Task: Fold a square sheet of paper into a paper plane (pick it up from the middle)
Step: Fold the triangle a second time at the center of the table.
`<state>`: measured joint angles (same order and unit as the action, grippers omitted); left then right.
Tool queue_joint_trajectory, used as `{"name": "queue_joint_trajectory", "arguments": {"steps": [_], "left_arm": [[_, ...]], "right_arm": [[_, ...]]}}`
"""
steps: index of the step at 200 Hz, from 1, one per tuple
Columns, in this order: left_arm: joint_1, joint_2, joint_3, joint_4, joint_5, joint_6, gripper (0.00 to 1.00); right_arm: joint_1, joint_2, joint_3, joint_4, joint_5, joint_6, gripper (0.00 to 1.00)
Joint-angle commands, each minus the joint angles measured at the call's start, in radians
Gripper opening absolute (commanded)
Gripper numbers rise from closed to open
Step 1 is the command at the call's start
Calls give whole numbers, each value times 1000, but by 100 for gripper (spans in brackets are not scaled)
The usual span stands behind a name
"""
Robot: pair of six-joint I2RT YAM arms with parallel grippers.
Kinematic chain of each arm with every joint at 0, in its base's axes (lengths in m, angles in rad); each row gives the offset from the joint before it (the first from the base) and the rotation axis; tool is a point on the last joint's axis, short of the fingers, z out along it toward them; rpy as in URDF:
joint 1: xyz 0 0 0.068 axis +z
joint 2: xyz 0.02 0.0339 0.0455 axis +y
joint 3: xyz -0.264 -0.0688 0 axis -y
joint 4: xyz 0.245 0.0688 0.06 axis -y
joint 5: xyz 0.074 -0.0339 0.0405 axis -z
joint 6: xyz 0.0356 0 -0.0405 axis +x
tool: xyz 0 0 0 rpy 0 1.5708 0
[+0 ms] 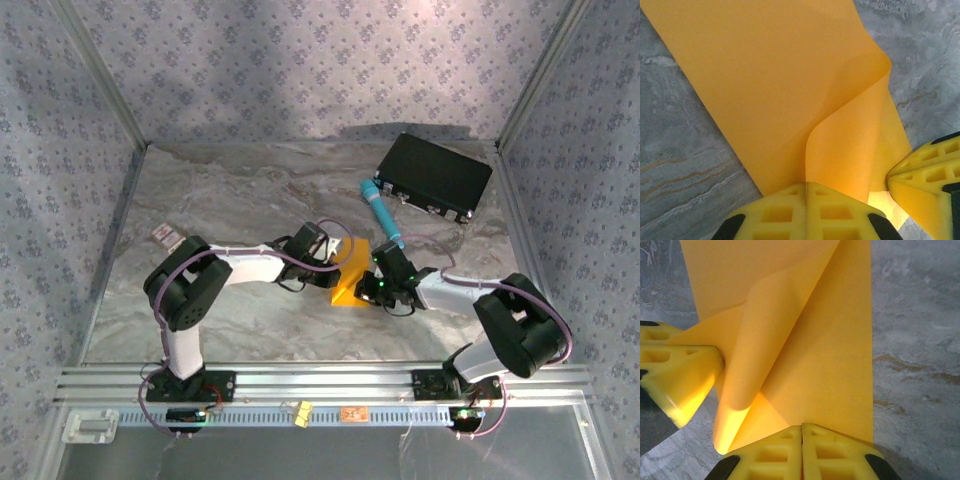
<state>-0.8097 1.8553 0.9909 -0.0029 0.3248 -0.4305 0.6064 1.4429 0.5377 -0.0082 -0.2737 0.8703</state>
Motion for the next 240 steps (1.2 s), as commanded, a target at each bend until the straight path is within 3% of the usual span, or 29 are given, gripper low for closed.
{"name": "queue_joint_trajectory", "arguments": {"steps": [1, 240], "left_arm": [[6, -2, 26, -1, -1, 8, 2], [14, 45, 31, -3, 9, 16, 2]], "right_arm": [[-5, 10, -19, -77, 19, -13, 8], [-5, -4, -18, -76, 12, -17, 9]]}}
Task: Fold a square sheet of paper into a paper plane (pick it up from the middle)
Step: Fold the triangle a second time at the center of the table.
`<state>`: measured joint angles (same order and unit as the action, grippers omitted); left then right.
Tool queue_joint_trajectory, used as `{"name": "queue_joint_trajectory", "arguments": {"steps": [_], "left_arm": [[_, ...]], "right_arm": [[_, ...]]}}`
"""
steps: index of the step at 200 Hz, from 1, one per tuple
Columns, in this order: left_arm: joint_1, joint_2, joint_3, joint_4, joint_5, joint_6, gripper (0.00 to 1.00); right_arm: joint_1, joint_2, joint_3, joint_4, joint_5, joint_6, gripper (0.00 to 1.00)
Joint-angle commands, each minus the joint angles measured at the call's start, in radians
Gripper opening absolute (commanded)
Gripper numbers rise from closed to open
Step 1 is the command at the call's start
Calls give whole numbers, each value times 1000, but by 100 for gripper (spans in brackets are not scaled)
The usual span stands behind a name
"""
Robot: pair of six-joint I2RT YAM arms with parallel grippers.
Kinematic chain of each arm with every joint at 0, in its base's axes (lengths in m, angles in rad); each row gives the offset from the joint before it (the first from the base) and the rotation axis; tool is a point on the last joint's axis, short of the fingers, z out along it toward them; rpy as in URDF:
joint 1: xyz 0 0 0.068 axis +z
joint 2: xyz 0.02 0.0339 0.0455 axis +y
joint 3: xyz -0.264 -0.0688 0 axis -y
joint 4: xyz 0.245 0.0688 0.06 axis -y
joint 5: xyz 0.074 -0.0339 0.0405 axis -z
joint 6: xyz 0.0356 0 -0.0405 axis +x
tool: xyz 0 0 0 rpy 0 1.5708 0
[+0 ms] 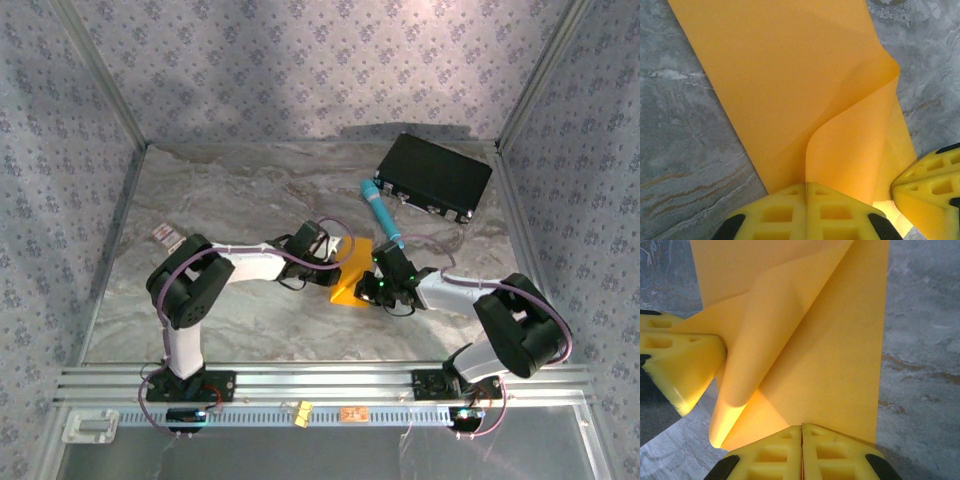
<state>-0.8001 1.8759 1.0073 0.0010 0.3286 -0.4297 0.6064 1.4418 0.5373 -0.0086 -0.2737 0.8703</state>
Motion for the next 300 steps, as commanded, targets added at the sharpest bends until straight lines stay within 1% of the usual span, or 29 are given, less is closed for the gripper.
{"name": "queue_joint_trajectory", "arguments": {"steps": [1, 36, 65, 91, 118, 149, 186, 231, 274, 300], "left_arm": [[3, 25, 14, -7, 6, 16, 2], [3, 23, 11, -16, 4, 17, 1], [3, 22, 4, -13, 10, 9, 1], [4, 23, -1, -10, 11, 6, 1], [4, 26, 2, -12, 10, 9, 1], [4, 29, 0, -13, 7, 14, 1], [4, 29, -6, -13, 6, 20, 1], [4, 37, -17, 4, -3, 18, 1], [3, 42, -20, 4, 4, 24, 1], [3, 40, -20, -1, 4, 29, 1]], "right_arm": [[-6, -3, -17, -75, 12, -16, 9], [-11, -35, -17, -58, 9, -10, 12], [-38, -131, -42, -24, 25, 30, 14], [-50, -169, -76, 135, -8, 105, 8], [-23, -119, -50, 224, -4, 160, 2], [-5, -27, -24, 324, -1, 210, 0], [9, 20, 16, 309, -5, 203, 0], [-2, 38, 25, 282, -12, 194, 0], [-15, 92, 33, 322, -32, 206, 0], [-22, 96, 34, 289, -24, 199, 0]]}}
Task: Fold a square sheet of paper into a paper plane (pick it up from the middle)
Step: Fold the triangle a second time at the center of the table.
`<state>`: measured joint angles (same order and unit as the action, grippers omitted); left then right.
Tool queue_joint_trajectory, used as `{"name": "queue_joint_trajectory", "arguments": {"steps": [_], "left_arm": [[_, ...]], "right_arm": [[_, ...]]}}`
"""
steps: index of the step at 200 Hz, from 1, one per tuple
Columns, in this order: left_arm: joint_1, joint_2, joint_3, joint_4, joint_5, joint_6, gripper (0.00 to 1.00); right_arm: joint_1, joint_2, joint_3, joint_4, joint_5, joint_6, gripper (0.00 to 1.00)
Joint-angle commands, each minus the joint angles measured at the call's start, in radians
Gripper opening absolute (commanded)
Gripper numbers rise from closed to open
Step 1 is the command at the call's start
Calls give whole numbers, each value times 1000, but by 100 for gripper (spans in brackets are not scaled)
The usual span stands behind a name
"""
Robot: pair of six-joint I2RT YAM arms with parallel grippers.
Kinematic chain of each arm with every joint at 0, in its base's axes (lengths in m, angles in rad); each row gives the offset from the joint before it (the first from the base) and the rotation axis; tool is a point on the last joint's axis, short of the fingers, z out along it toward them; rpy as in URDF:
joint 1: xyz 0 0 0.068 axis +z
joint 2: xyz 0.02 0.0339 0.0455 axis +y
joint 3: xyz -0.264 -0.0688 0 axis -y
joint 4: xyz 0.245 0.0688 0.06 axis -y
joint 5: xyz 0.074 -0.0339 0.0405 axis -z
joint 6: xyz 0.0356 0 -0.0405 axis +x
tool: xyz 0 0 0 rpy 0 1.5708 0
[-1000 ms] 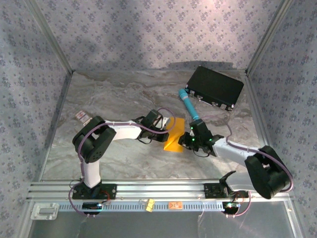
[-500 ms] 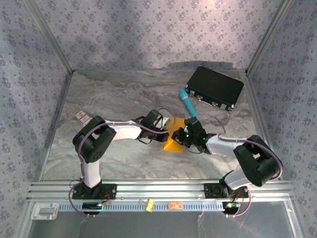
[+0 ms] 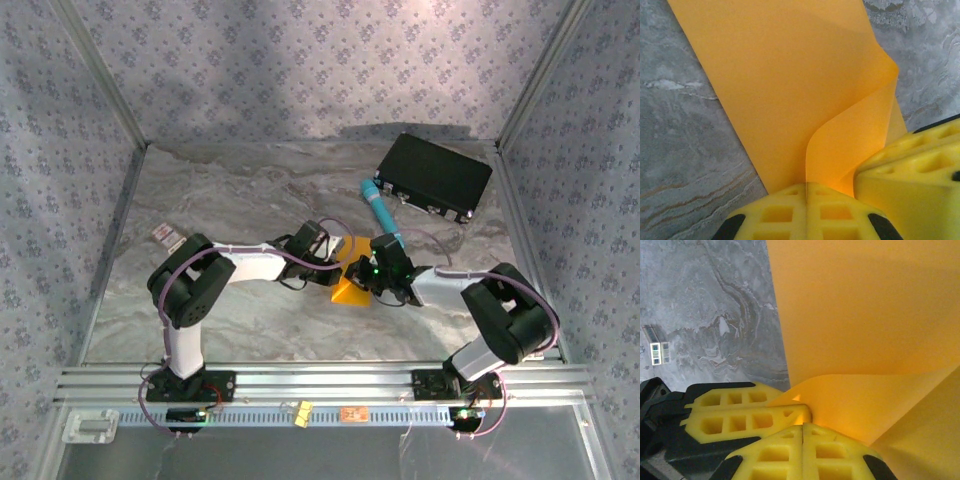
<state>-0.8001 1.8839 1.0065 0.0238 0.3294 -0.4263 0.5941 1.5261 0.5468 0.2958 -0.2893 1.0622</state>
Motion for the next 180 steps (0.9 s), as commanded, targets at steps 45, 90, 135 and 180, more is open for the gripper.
{"name": "queue_joint_trajectory", "arguments": {"steps": [45, 90, 135, 180], "left_arm": [[4, 27, -20, -24, 6, 29, 1], [4, 30, -20, -28, 8, 32, 1], [4, 34, -16, -38, 11, 35, 1], [4, 32, -15, -45, 12, 38, 1]], "right_arm": [[-14, 22, -44, -7, -4, 7, 0], [-29, 10, -87, 11, -17, 11, 0], [-57, -81, -32, -48, -16, -12, 0], [-94, -30, -16, 10, -50, -2, 0]]}}
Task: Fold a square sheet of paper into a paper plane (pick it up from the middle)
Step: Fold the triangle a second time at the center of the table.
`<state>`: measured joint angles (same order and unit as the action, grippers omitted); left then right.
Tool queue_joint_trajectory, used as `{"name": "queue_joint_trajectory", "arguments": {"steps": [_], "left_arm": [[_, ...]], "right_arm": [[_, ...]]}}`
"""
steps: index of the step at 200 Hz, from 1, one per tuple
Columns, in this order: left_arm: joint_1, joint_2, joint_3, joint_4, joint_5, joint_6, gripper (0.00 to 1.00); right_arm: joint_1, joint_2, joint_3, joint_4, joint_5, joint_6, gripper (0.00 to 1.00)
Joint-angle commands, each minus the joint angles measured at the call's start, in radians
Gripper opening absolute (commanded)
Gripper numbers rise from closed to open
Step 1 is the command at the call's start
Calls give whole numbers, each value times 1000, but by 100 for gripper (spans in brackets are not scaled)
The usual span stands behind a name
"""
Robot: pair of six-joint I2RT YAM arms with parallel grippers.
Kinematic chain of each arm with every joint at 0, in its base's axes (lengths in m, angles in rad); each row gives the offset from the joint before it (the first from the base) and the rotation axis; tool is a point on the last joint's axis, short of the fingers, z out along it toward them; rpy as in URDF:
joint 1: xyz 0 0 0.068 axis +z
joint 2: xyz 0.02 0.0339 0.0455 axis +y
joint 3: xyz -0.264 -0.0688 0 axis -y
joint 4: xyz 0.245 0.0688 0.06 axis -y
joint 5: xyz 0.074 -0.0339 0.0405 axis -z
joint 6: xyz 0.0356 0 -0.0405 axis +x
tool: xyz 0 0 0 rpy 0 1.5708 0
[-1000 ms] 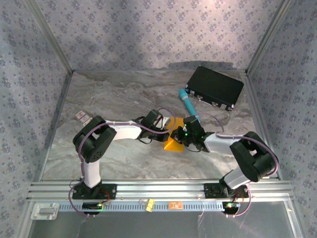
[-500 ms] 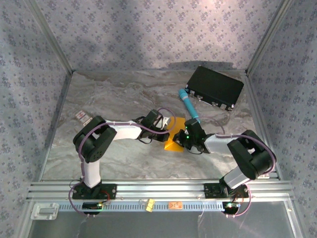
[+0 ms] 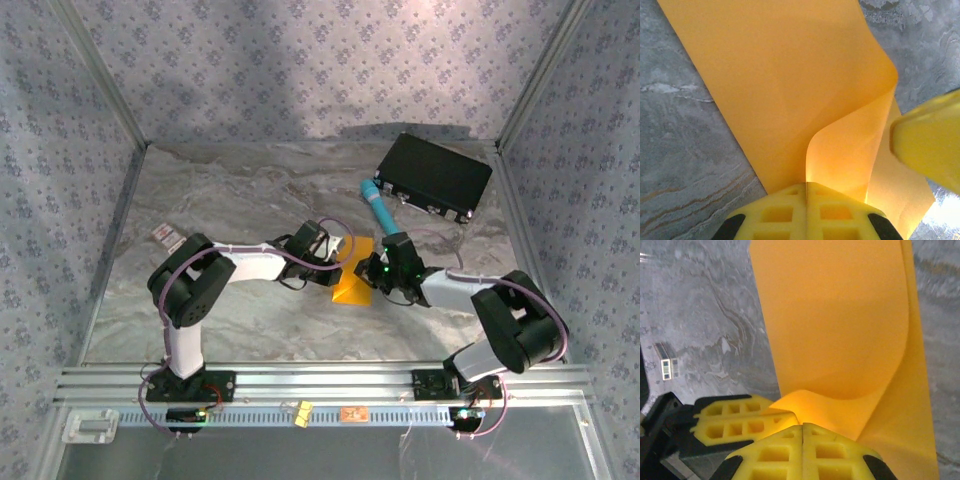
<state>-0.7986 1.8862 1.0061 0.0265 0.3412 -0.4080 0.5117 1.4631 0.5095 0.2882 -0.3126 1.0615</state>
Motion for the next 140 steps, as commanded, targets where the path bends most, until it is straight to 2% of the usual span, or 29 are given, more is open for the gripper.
{"name": "queue_joint_trajectory", "arguments": {"steps": [1, 41, 72, 102, 140], "left_arm": [[2, 30, -14, -48, 1, 20, 1], [2, 31, -16, -53, -1, 22, 1], [2, 28, -20, -56, -4, 26, 1], [3, 30, -19, -58, -2, 27, 1], [4, 36, -11, -62, 5, 26, 1]], "right_arm": [[-12, 35, 21, 20, -27, -1, 1], [-21, 95, -8, -11, -2, 10, 0], [-38, 80, -72, 45, 1, 49, 0], [-50, 8, -19, 11, -28, 12, 1], [-81, 12, 11, 16, -40, -8, 2]]}}
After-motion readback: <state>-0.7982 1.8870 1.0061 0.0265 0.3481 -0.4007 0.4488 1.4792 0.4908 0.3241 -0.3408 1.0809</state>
